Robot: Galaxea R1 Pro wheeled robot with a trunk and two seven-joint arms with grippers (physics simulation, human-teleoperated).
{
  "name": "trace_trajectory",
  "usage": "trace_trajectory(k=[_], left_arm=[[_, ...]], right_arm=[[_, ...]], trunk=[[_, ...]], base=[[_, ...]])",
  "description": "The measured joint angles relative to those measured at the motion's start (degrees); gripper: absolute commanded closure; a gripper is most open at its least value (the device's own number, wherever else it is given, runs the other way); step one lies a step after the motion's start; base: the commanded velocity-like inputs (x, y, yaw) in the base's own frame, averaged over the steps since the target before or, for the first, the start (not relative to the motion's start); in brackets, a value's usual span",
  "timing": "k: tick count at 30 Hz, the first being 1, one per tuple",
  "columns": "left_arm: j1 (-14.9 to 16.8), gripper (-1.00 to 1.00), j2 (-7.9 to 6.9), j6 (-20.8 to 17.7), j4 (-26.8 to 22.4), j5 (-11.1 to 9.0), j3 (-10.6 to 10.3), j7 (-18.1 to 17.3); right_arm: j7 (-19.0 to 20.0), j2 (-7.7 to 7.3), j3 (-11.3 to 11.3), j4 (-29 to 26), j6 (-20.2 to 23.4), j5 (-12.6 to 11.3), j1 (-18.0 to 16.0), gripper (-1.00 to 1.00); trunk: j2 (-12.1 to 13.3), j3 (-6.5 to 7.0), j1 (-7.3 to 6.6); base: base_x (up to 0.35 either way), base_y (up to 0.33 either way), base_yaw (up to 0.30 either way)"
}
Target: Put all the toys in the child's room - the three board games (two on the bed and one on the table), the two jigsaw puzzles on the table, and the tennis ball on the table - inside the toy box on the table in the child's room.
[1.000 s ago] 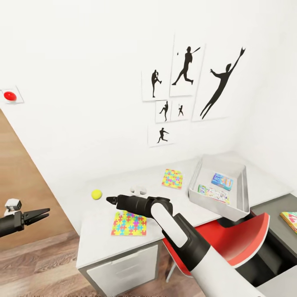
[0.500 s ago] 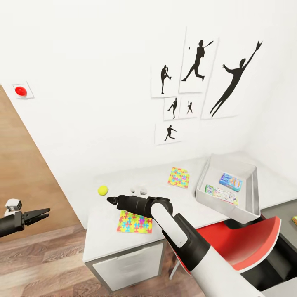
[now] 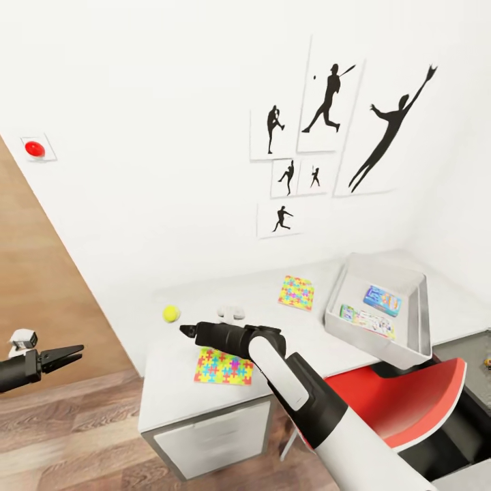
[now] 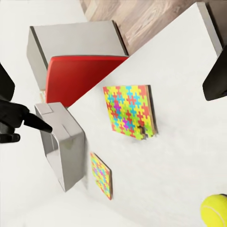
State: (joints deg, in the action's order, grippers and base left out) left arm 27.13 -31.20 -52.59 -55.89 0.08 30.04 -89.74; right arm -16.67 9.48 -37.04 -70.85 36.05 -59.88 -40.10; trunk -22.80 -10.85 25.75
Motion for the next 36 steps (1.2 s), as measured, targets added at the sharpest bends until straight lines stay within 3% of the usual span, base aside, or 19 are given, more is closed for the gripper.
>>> trace_trajectory(k=[5, 9, 13, 17, 21, 27, 32, 36], left_arm=[[0.00, -1.00, 0.00, 0.01, 0.00, 0.10, -0.10, 1.24], [-0.02, -1.00, -0.04, 0.02, -0.01, 0.15, -0.16, 7.66], [-0.03, -1.00, -0.01, 0.00, 0.00, 0.01, 0.17, 20.99], [-0.03, -1.00, 0.04, -0.02, 0.00, -0.15, 0.24, 28.66], [-0.04, -1.00, 0.07, 0.98, 0.07, -0.09, 0.21, 33.64], [-0.04, -1.00, 1.15, 4.51, 0.16, -0.14, 0.17, 38.19], [-0.04, -1.00, 4.00, 5.65, 0.18, -0.27, 0.14, 43.49], [-0.04, -1.00, 5.48, 6.01, 0.18, -0.35, 0.21, 44.76]], right_arm=[[-1.31, 0.43, -0.33, -0.06, -0.09, 1.52, 0.00, -1.00], [-6.99, 0.52, -1.09, 0.24, 0.22, 3.49, 0.00, -1.00], [-22.65, 0.52, -1.91, -0.16, 0.90, 4.73, 0.01, -1.00], [-29.94, 0.52, -3.50, -1.28, 1.22, 4.71, 0.01, -1.00], [-33.13, 0.52, -4.43, -1.81, 1.21, 4.77, -0.01, -1.00], [-34.00, 0.52, -4.74, -1.21, 1.24, 4.85, -0.09, -1.00], [-33.76, 0.52, -4.79, 2.87, 1.28, 5.12, -0.64, -1.00], [-33.56, 0.52, -4.81, 5.10, 1.00, 5.25, -1.02, -1.00]], trunk=[[0.00, 0.24, 0.00], [0.00, 0.30, 0.00], [0.00, 0.32, 0.00], [0.00, 0.32, 0.00], [0.01, 0.32, 0.00], [0.01, 0.32, 0.00], [0.02, 0.32, 0.01], [0.01, 0.32, 0.00]], base=[[0.000, 0.000, -0.135], [0.000, 0.000, -0.037], [0.000, 0.000, -0.009], [0.000, 0.000, -0.003], [0.000, 0.000, 0.000], [0.000, 0.000, 0.000], [0.000, 0.000, 0.000], [0.000, 0.000, 0.000]])
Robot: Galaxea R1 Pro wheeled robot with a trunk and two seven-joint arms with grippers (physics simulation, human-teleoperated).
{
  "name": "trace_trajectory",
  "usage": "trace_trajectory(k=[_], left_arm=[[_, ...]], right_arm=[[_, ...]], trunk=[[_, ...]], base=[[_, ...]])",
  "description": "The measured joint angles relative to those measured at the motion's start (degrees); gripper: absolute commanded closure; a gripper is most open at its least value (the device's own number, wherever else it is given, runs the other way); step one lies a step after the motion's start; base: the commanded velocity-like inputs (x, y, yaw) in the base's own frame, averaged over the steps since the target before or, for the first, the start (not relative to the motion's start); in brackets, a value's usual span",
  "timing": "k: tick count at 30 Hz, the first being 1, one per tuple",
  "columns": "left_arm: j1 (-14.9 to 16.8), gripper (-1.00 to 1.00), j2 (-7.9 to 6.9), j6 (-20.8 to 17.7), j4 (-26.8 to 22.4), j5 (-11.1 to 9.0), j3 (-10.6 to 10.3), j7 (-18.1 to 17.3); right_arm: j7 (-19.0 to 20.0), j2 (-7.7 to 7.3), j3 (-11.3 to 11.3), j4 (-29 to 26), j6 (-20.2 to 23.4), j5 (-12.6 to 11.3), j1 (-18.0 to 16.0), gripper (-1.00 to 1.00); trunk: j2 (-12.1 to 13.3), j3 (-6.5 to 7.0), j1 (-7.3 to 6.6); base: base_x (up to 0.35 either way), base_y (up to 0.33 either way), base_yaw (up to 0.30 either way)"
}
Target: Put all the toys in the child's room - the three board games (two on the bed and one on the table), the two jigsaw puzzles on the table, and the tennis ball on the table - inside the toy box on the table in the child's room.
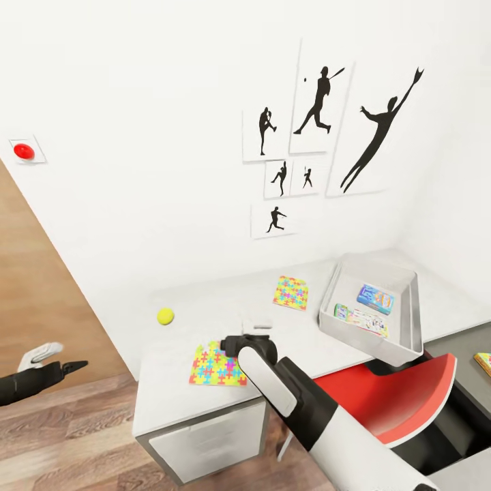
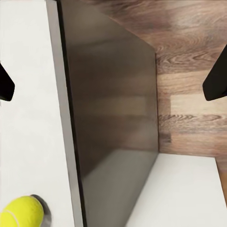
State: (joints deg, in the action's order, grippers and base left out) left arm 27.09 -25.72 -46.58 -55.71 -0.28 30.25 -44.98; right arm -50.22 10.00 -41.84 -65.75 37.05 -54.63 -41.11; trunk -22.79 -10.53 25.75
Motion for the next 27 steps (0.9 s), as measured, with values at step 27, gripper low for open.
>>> trace_trajectory(k=[27], left_arm=[[0.00, -1.00, 1.08, 0.38, -0.29, -0.53, 4.99, 0.03]], right_arm=[[2.91, 0.00, -5.02, 1.49, -4.38, 0.39, -0.20, -1.00]], trunk=[[0.00, -0.01, 0.00]], base=[[0.019, 0.103, 0.000]])
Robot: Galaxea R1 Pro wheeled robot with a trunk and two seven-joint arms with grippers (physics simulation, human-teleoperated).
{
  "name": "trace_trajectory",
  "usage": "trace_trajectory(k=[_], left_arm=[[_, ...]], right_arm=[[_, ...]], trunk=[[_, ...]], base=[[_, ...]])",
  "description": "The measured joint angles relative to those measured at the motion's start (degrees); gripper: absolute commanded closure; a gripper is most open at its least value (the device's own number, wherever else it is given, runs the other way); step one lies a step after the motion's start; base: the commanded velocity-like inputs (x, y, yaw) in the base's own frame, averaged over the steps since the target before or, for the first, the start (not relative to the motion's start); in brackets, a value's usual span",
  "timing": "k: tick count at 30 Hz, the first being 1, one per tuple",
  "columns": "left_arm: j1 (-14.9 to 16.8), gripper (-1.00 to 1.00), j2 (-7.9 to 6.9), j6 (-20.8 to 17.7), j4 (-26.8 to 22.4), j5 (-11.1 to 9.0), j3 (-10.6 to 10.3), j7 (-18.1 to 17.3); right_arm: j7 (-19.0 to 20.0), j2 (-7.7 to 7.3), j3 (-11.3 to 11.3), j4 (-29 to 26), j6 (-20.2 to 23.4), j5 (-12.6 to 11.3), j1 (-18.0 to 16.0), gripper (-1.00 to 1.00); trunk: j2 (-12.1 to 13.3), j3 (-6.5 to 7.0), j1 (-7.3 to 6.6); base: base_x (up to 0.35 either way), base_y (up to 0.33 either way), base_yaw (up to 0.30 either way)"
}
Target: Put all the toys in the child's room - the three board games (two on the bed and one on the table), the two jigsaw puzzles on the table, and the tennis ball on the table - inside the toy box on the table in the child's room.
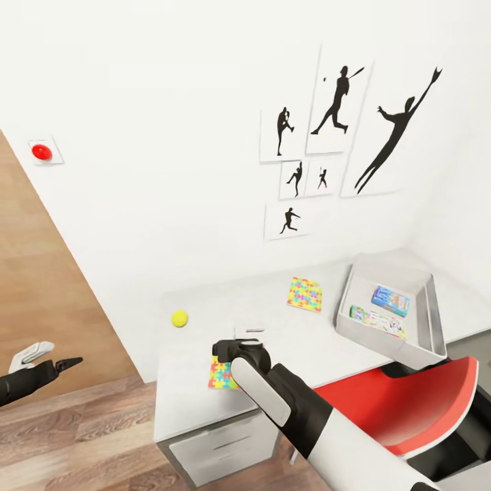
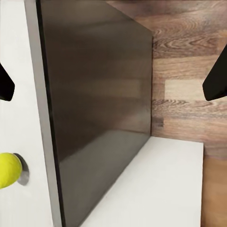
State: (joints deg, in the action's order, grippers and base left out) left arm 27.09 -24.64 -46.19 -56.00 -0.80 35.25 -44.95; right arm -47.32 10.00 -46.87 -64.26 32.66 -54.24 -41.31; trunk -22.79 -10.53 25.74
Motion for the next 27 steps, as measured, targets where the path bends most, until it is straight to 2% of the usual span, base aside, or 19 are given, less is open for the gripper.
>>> trace_trajectory(k=[5, 10, 13, 27], left_arm=[[0.00, -1.00, 0.18, -0.06, -0.02, -0.04, 0.15, 0.00], [0.00, -1.00, 1.82, -0.05, -0.11, -0.01, 0.35, -0.03], [0.00, -1.00, 2.15, -0.08, -0.20, -0.03, 0.39, -0.05], [0.00, -1.00, 2.59, -0.52, -0.24, -0.07, 0.34, 0.10]], right_arm=[[0.01, 0.00, -0.06, 0.12, -0.09, 0.05, 0.00, -1.00], [-0.02, 0.00, -0.07, 0.22, -0.14, 0.08, 0.00, -1.00], [0.00, 0.00, -0.08, 0.23, -0.15, 0.08, 0.00, -1.00], [-0.01, 0.00, -0.01, 0.14, -0.15, 0.09, 0.00, -1.00]], trunk=[[0.00, -0.16, 0.00], [0.01, -0.53, 0.01], [0.00, -0.80, 0.01], [0.00, -2.08, 0.01]], base=[[0.006, 0.014, 0.000], [0.001, 0.003, 0.000], [0.000, 0.000, 0.000], [0.000, 0.000, 0.000]])
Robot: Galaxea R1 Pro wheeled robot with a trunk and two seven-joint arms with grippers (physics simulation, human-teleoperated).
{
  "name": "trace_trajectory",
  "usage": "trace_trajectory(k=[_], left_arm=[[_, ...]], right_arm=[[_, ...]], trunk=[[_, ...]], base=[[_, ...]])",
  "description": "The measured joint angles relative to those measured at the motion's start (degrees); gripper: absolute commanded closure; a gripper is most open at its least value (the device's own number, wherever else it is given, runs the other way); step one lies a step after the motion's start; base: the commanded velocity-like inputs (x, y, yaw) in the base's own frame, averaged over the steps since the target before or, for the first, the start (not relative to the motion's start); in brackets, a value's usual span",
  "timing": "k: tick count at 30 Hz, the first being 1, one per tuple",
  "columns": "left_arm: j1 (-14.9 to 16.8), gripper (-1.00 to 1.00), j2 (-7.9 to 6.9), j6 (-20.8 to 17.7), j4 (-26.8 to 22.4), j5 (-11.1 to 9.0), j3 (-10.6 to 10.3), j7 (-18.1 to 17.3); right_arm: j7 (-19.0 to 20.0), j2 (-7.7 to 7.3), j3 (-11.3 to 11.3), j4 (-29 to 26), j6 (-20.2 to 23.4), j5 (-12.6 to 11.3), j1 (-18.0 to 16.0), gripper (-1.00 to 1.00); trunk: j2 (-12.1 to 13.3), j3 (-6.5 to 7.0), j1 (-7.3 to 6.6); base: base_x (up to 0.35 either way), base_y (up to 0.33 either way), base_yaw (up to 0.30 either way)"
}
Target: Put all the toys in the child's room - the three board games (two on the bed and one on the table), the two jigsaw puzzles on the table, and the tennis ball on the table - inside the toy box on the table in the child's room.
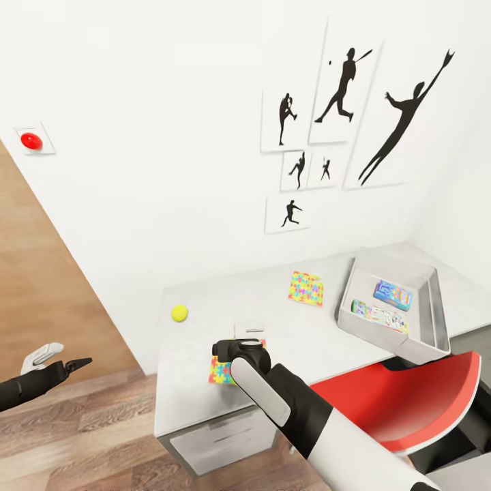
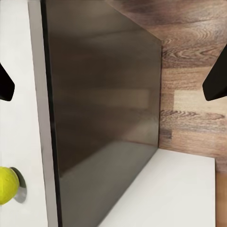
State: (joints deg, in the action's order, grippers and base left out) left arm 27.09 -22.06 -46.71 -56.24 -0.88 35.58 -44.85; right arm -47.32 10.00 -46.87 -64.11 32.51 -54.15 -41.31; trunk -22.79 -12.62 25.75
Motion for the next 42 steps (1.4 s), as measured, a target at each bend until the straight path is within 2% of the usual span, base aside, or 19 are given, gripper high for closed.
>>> trace_trajectory(k=[16, 27, 30, 34, 37, 42], left_arm=[[0.00, -1.00, 0.00, 0.05, 0.00, 0.00, 0.00, -0.07], [0.00, -1.00, -0.07, 0.35, 0.00, 0.00, 0.04, -0.15], [0.00, -1.00, -0.14, 0.44, 0.00, 0.00, 0.02, -0.18], [0.00, -1.00, -0.26, 0.48, -0.06, 0.00, 0.01, -0.18], [0.00, -1.00, -0.45, 0.49, -0.08, 0.00, 0.00, -0.15], [0.00, -1.00, -0.71, 0.45, -0.08, 0.04, 0.03, -0.10]], right_arm=[[0.03, 0.00, 0.02, 0.08, -0.13, 0.00, 0.00, -1.00], [0.03, 0.00, -0.21, -0.08, -3.80, 0.15, 0.00, -1.00], [0.03, 0.00, -0.23, -0.18, -4.02, 1.50, 0.00, -1.00], [0.03, 0.00, -0.18, -0.24, -4.16, 4.92, 0.01, -1.00], [0.03, 0.00, -0.18, -0.29, -4.50, 6.19, 0.06, -1.00], [0.02, 0.00, -0.23, -0.27, -5.27, 6.84, 0.08, -1.00]], trunk=[[0.00, -1.48, 0.00], [0.00, -2.50, 0.00], [-0.01, -2.77, 0.00], [-0.01, -3.14, 0.00], [-0.01, -3.33, 0.00], [-0.01, -3.43, 0.00]], base=[[0.000, 0.000, 0.000], [0.000, 0.000, 0.000], [0.000, 0.000, 0.000], [0.000, 0.000, 0.000], [0.000, 0.000, 0.000], [0.000, 0.000, 0.000]])
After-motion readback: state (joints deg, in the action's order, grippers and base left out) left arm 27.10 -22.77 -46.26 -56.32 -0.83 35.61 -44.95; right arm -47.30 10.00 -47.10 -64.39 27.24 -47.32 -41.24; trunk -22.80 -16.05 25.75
